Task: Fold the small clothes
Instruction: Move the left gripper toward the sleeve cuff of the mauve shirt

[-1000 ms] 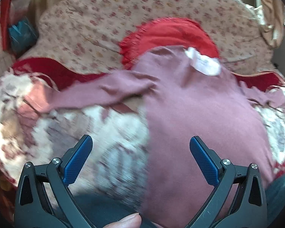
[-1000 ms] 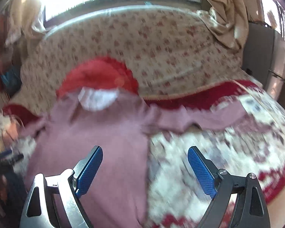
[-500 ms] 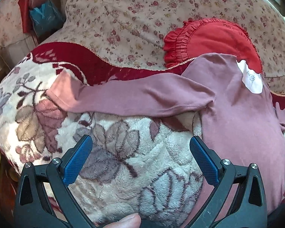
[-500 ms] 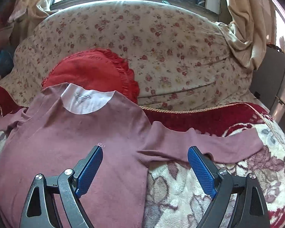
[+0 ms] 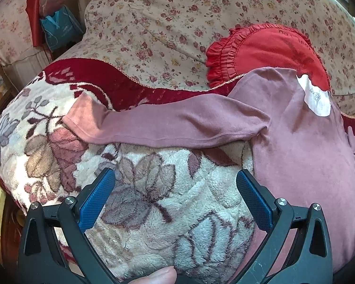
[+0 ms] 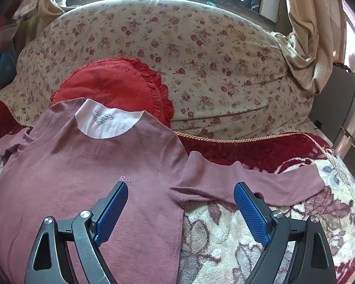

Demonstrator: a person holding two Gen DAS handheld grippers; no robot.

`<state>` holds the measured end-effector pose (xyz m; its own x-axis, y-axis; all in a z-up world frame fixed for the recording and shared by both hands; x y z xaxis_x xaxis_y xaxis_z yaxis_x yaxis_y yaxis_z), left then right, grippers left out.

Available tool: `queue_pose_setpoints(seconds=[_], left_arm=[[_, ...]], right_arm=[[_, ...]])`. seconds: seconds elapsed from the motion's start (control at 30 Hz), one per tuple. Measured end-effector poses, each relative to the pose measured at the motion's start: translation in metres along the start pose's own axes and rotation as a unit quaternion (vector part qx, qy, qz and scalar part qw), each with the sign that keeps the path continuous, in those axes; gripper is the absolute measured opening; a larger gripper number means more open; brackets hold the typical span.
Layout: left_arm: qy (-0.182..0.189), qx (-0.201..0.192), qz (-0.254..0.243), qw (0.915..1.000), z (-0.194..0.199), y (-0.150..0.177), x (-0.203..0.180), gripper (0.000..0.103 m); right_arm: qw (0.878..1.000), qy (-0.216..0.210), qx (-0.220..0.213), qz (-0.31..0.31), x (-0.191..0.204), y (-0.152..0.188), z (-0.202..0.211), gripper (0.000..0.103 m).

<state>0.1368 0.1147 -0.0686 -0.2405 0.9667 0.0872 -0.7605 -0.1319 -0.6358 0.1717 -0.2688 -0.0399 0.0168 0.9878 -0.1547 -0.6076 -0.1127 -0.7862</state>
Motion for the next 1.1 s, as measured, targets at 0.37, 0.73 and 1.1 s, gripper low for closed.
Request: queue_pose_setpoints(seconds=[0.37, 0.73, 1.1], left_arm=[[-0.002, -0.002, 0.001, 1.0000, 0.0027, -0.0007, 0.0017, 0.103], [-0.003, -0.002, 0.001, 1.0000, 0.0029, -0.0006, 0.0019, 0.103], [-0.003, -0.002, 0.001, 1.0000, 0.0030, -0.0003, 0.0016, 0.103]], right_arm=[[1.000, 0.008, -0.001, -0.008, -0.0060, 0.0002, 0.0015, 0.090], [1.000, 0.007, -0.001, -0.012, -0.0075, 0.0013, 0.0024, 0.090], [1.000, 0.008, -0.003, -0.015, -0.0092, 0.0002, 0.0030, 0.090]])
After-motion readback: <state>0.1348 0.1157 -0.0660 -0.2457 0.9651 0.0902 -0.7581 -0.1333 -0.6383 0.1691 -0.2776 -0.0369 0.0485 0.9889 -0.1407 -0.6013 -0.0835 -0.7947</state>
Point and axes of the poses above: each gripper's, at about its wrist camera, not at the fingertips, and z roughly against the way its jaws point, x to its left, y to its underside, the point moved 10 cm from there along -z, roughly the way its jaws point, and after that the axes turned 3 degrees about -z, right-handed, at the moved point
